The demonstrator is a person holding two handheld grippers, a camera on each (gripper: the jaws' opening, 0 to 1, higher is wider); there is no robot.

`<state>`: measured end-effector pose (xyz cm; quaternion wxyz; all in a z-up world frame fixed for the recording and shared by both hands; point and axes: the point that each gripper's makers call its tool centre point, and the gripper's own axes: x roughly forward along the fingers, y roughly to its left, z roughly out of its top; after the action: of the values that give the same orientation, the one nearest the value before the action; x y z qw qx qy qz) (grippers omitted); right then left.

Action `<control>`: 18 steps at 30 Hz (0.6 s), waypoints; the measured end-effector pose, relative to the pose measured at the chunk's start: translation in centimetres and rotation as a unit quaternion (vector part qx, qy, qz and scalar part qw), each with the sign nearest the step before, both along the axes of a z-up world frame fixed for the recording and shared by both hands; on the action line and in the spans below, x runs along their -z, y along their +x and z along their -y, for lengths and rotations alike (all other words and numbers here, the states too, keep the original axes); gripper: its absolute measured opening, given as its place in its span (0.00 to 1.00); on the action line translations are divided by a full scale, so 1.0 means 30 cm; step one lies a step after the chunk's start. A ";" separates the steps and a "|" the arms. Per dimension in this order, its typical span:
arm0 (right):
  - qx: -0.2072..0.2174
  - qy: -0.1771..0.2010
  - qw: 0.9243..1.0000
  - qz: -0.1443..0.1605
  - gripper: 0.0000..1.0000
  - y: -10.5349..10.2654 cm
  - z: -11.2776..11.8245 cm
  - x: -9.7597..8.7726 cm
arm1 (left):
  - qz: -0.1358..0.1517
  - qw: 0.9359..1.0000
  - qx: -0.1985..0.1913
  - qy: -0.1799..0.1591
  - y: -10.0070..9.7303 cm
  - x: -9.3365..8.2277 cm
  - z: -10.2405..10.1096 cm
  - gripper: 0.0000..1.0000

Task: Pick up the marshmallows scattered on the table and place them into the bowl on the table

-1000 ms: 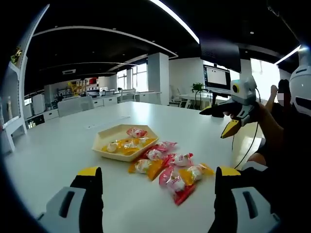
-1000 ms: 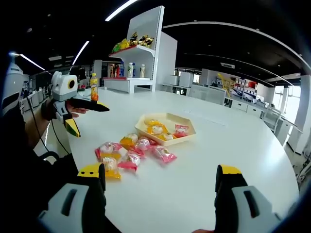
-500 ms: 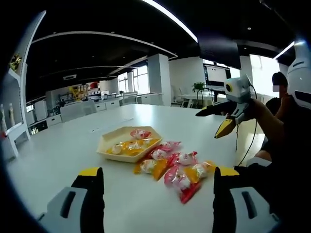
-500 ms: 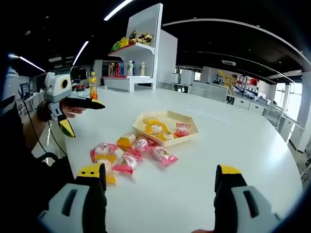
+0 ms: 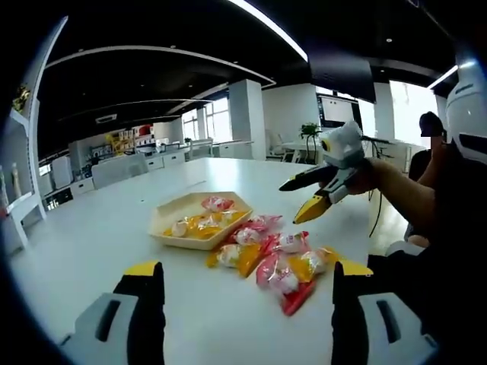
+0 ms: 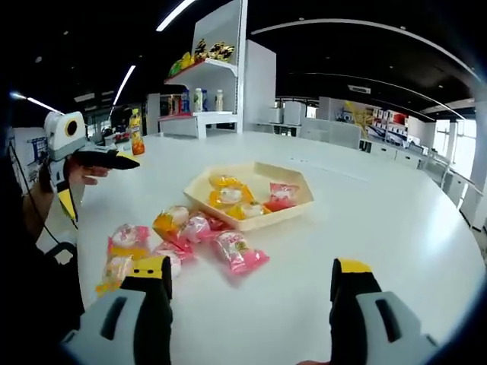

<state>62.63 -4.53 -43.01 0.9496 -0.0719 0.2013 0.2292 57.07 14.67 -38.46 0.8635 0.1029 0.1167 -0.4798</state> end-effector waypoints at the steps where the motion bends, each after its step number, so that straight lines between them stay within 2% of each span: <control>1: 0.001 0.000 1.000 -0.004 0.82 0.013 0.000 0.012 | 0.002 1.000 -0.002 0.002 0.005 0.000 -0.001 0.90; 5: -0.003 0.007 1.000 -0.003 0.78 0.049 -0.021 0.024 | 0.002 1.000 -0.005 0.010 0.011 0.008 -0.006 0.90; 7: -0.008 0.011 1.000 0.001 0.76 0.068 -0.036 0.025 | -0.004 1.000 -0.002 0.000 0.005 -0.003 -0.002 0.90; 12: -0.003 0.007 1.000 0.003 0.65 0.107 -0.051 0.042 | -0.002 1.000 0.002 -0.012 0.003 -0.021 0.004 0.89; 15: -0.010 0.007 1.000 0.003 0.61 0.104 -0.072 0.044 | 0.000 1.000 -0.001 -0.004 0.010 -0.014 0.001 0.88; 18: -0.024 0.009 1.000 0.009 0.54 0.098 -0.095 0.033 | 0.001 1.000 -0.005 0.002 0.018 -0.005 -0.004 0.88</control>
<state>65.56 -1.69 -43.99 0.9463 -0.0704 0.1887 0.2529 57.61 14.79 -38.30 0.8657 0.1049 0.1170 -0.4752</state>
